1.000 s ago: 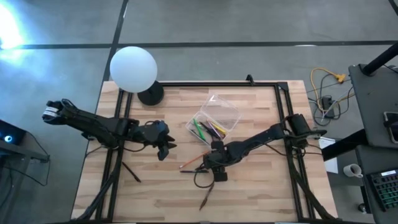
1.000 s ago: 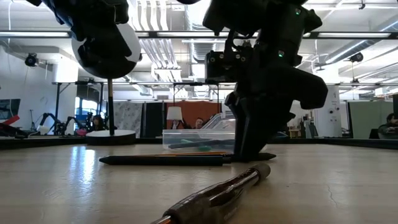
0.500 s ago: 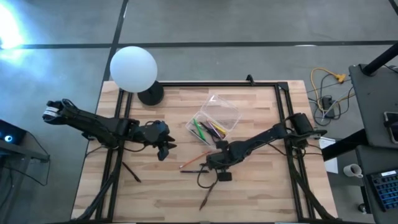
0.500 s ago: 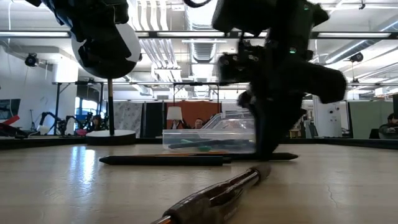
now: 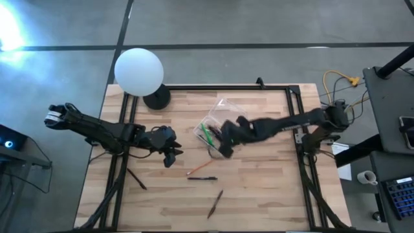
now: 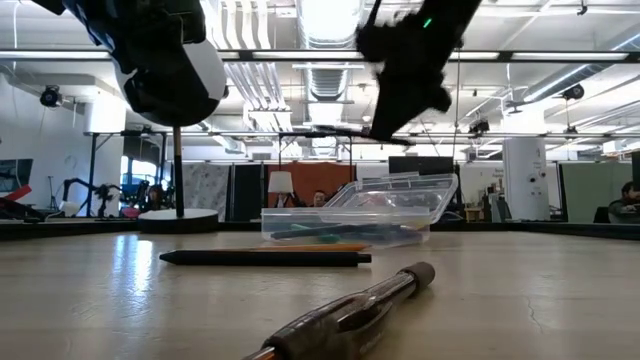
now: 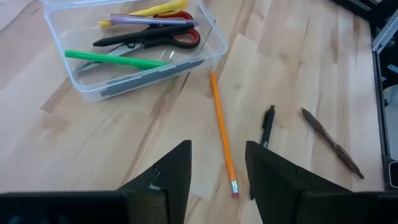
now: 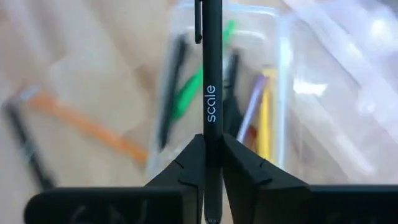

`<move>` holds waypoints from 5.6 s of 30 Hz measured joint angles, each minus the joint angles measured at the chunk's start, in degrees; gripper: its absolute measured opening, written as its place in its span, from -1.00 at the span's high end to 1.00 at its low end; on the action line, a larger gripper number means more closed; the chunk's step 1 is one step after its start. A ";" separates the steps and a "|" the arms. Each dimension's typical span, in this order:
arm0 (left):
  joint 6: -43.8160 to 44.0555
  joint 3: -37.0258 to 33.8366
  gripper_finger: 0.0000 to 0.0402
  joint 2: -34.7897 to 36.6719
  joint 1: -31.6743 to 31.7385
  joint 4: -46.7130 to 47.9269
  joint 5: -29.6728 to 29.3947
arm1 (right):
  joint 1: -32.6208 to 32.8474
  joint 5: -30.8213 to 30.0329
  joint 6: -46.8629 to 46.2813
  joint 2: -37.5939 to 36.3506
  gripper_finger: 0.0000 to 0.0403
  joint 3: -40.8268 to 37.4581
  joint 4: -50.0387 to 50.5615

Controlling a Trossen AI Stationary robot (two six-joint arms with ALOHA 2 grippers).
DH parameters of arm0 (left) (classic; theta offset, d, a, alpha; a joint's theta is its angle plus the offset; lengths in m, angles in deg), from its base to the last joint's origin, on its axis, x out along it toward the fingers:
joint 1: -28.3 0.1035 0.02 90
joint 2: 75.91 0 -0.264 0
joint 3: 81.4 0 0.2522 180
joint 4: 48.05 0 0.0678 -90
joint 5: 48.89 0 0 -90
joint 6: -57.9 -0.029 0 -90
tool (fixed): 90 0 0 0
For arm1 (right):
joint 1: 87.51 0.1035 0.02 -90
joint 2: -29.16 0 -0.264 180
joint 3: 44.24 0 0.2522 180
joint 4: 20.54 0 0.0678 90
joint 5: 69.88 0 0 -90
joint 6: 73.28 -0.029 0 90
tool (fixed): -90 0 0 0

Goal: Pick & place school supplies into a supply box
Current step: Put the black pen into the transparent supply box, then put the brown pen into the transparent supply box

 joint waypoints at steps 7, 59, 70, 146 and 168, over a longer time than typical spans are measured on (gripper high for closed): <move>0.02 0.16 0.33 -0.02 -0.02 -0.01 1.08 | -7.88 14.64 -2.66 3.58 0.51 -0.04 -3.27; -4.08 -1.48 0.43 -23.64 -34.95 26.58 16.10 | 1.66 8.63 8.56 -0.67 0.01 -0.63 4.43; -6.65 -2.46 0.94 -23.67 -29.54 20.27 17.28 | 4.30 8.14 7.33 -2.54 0.02 -0.63 4.83; -13.73 9.74 0.35 -14.55 -5.91 2.13 7.20 | 20.70 10.67 21.95 -3.11 0.04 -4.39 -3.91; -6.74 4.96 0.44 -12.20 -15.15 2.06 7.07 | 21.49 20.97 38.23 30.57 0.04 21.68 0.30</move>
